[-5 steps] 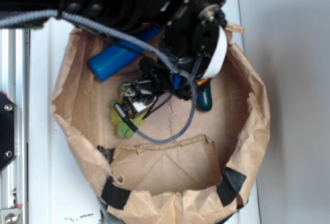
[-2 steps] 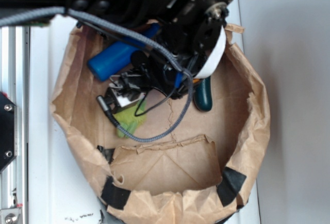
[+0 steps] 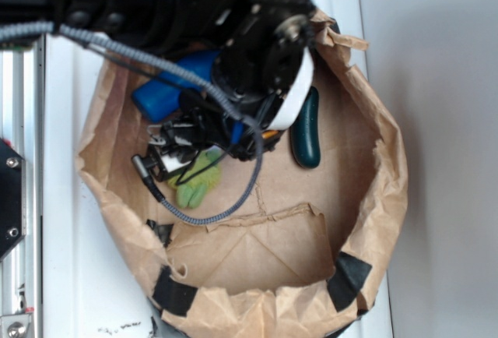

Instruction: Grab the green animal.

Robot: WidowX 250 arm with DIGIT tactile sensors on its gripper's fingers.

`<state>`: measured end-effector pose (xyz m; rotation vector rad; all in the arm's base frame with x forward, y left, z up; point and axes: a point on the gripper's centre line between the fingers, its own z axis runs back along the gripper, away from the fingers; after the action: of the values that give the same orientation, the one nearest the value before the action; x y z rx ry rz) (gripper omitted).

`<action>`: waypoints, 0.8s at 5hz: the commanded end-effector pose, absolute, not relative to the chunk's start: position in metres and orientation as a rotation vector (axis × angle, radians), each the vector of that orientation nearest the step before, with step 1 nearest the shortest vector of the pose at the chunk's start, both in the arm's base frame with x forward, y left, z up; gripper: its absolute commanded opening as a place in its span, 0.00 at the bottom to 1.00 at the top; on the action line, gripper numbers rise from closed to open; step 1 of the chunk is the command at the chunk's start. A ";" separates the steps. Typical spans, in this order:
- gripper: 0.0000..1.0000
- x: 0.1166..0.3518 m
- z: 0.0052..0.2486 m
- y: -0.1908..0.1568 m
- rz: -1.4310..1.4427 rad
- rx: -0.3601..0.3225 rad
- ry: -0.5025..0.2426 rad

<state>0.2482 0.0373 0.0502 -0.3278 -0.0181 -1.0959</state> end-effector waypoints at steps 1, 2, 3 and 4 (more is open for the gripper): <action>1.00 0.255 0.042 0.016 -1.189 -0.232 -0.225; 1.00 0.257 0.020 0.008 -1.199 -0.175 -0.206; 0.00 0.257 0.015 0.010 -1.192 -0.165 -0.210; 0.00 0.258 0.024 0.014 -1.176 -0.177 -0.223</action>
<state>0.2527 0.0113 0.0199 -0.2035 -0.2018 -1.1601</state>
